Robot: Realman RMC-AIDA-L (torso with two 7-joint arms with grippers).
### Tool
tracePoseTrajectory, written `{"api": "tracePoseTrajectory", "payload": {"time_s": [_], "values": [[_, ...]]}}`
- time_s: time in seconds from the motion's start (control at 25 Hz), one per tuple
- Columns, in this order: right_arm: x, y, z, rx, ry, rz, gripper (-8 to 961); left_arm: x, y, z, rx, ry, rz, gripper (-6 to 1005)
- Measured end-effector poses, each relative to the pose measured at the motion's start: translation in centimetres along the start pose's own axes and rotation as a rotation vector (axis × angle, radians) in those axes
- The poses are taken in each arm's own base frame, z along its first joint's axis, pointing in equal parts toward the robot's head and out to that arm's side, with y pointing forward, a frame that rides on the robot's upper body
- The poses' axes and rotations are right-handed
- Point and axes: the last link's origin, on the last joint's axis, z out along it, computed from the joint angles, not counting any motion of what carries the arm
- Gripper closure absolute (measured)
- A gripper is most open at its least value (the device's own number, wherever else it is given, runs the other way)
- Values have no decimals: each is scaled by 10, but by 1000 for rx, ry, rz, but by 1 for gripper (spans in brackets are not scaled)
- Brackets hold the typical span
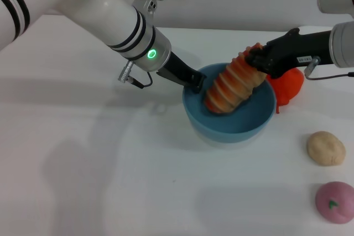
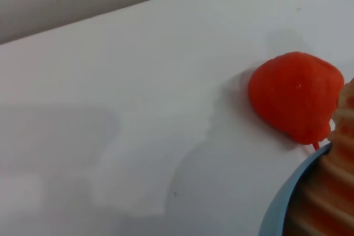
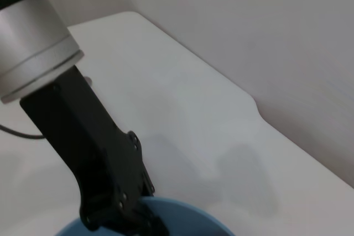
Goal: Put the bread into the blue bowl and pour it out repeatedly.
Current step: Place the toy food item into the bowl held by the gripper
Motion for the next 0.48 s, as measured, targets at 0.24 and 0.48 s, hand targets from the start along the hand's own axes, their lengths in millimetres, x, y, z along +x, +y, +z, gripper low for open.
{"api": "tracePoseTrajectory", "payload": {"time_s": [0.24,0.48], "values": [[-9,9,2,-27,-11,-31,778,1,1,0,-1,5,2,999],[-17,8,-5,-14,-61,-29,668,3,1,1,2,21,-2,999]]}}
